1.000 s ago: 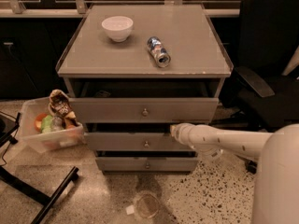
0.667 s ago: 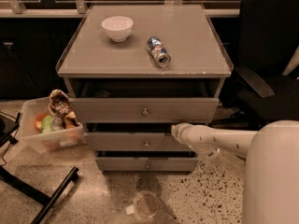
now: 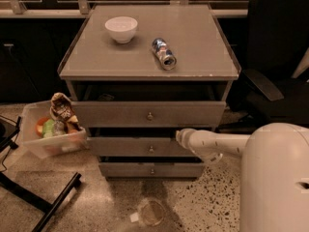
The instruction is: Open middle drawer
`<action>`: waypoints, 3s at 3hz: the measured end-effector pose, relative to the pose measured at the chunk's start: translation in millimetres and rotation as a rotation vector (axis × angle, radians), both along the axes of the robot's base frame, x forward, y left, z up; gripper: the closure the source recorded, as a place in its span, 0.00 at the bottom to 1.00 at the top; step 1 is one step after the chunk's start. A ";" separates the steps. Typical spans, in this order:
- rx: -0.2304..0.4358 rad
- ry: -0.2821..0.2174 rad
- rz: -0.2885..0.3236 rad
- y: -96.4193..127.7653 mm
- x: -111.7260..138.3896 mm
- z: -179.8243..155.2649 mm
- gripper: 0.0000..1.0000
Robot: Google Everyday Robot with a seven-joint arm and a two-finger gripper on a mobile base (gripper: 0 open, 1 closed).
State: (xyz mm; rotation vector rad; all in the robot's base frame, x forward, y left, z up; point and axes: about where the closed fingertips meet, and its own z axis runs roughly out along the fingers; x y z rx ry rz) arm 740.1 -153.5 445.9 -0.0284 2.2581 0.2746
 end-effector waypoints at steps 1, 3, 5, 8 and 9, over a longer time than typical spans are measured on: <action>-0.005 0.036 0.005 -3.5 -7.5 -9.5 1.00; -0.009 0.058 0.004 -8.1 -14.6 -10.3 1.00; -0.006 0.153 0.038 -19.4 -59.5 -14.8 1.00; -0.099 0.253 0.219 -27.8 -112.9 -19.7 0.81; -0.099 0.253 0.220 -28.0 -112.1 -18.0 0.58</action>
Offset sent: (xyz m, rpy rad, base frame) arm -0.0556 -0.0289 -0.0162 -0.0277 0.1436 0.0046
